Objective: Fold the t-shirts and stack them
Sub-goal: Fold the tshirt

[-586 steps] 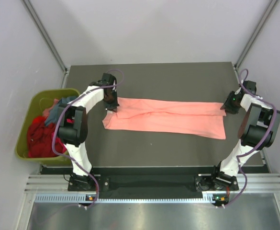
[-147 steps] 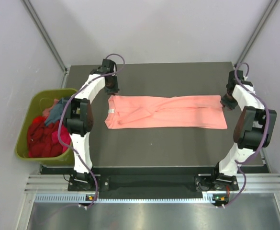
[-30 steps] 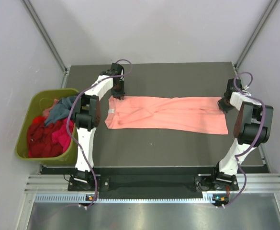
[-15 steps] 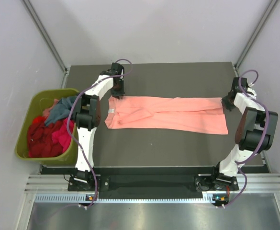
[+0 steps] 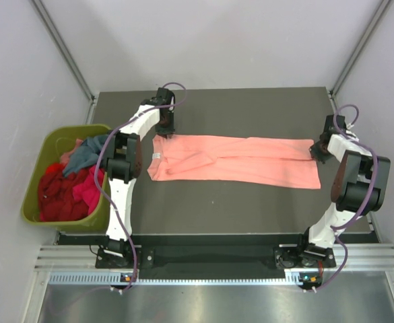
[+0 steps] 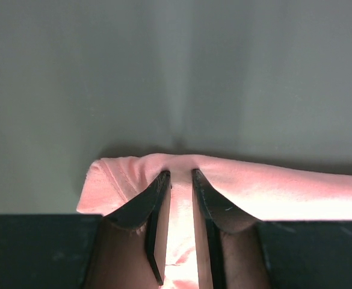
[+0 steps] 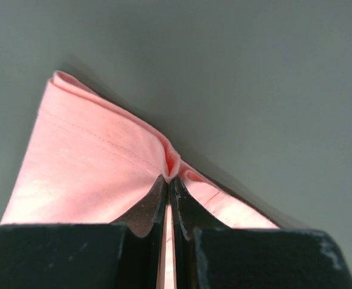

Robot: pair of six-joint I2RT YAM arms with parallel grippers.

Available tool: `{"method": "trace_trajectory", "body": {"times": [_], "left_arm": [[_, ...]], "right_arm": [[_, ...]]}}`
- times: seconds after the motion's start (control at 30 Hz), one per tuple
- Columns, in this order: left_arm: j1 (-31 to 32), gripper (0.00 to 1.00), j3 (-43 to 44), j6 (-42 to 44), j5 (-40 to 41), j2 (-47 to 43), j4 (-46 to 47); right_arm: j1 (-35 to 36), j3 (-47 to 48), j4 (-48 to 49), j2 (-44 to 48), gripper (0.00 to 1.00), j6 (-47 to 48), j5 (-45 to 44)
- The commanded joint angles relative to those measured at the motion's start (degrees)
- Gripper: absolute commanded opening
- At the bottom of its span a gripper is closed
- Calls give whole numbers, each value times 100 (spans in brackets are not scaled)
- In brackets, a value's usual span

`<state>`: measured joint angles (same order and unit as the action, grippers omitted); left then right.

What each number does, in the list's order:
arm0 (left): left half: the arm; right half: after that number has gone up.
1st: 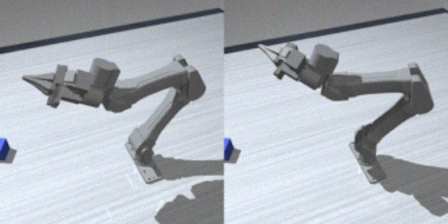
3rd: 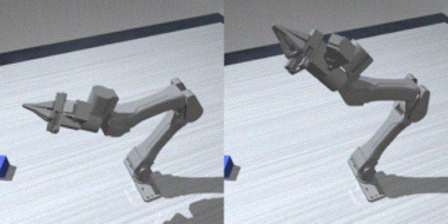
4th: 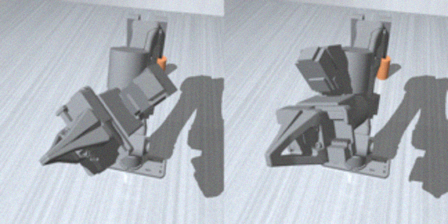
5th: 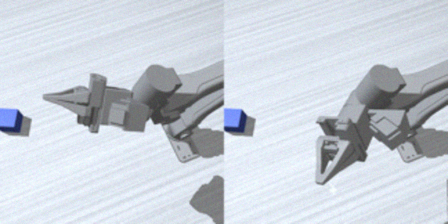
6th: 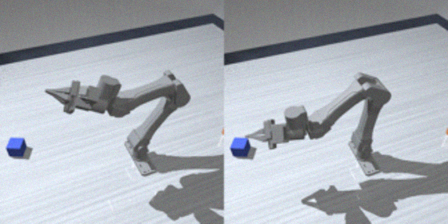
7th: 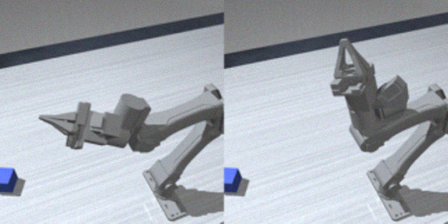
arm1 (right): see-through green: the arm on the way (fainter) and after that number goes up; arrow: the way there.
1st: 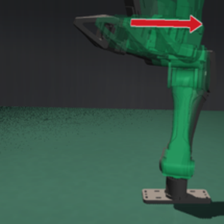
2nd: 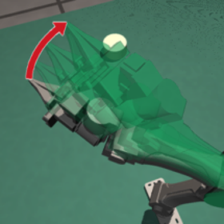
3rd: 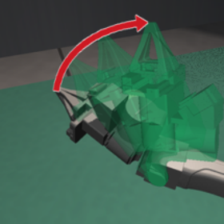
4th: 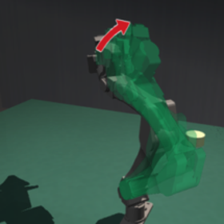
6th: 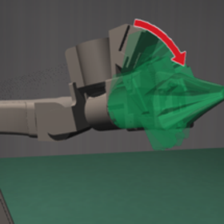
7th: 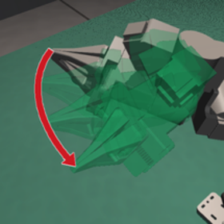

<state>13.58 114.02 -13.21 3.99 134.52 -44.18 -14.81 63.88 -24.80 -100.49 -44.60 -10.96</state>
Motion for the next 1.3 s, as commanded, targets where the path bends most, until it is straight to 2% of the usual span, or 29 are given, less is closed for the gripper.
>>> {"method": "trace_trajectory", "body": {"times": [0.0,0.3,0.4,0.6,0.8,1.0,1.27], "left_arm": [[-110,27,33,179,480,312,94],[-119,27,498,135,349,391,-29],[-110,27,674,117,129,321,-64],[-14,31,605,187,-336,-459,-301],[443,38,-473,643,-978,-1514,-223],[1102,39,-1899,969,-1690,-2437,559],[1718,43,-2437,1399,-1831,-2413,780]], "right_arm": [[-110,-182,133,82,0,57,-283],[-136,-69,423,-32,2,346,-222],[-145,81,353,3,7,452,-108],[-145,107,256,214,6,531,-20],[-136,72,238,222,3,514,112],[-136,55,238,222,2,514,243],[-136,55,247,196,2,540,340]]}}
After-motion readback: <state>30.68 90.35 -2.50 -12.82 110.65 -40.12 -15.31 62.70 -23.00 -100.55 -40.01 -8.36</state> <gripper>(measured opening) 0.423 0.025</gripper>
